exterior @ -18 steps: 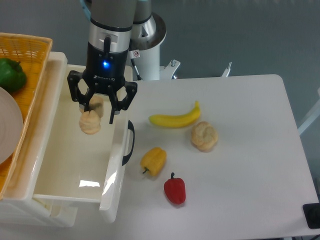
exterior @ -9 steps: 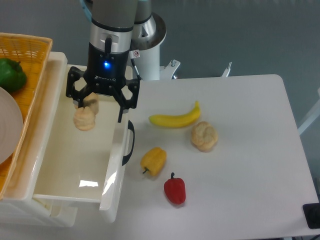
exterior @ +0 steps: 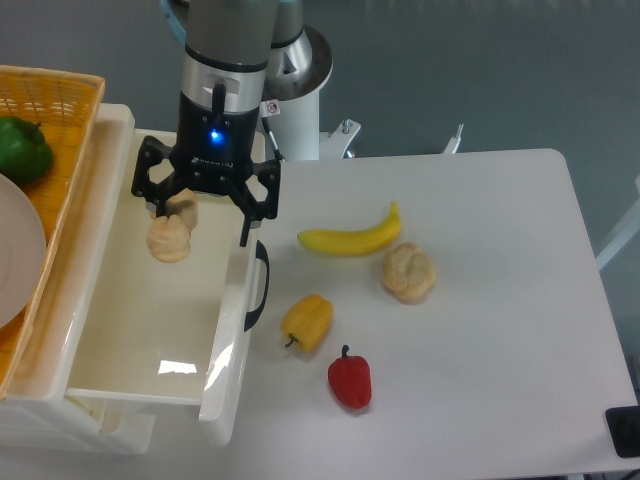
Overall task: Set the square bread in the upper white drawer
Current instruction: 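Hold the bread roll above the drawer and adjust its position, then lower the bread roll toward the drawer floor near the drawer front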
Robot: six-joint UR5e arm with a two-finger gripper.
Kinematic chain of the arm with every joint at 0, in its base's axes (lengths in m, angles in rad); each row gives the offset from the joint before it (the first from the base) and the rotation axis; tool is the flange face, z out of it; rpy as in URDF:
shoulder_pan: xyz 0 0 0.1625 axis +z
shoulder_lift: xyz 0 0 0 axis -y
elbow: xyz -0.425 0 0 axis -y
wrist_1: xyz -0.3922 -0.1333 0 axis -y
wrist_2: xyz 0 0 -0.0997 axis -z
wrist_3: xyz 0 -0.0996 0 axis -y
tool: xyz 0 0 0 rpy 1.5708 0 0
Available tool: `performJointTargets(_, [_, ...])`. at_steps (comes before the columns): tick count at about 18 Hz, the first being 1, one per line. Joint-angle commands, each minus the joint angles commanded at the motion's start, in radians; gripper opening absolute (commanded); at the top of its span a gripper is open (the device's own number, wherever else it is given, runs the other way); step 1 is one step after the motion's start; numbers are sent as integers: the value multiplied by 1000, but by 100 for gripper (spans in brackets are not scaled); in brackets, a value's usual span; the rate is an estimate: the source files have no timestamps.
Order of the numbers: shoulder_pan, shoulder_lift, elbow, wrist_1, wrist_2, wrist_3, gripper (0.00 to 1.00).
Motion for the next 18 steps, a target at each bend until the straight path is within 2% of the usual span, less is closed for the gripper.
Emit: performJointTargets(18, [5,-51,0,5,0,9,100])
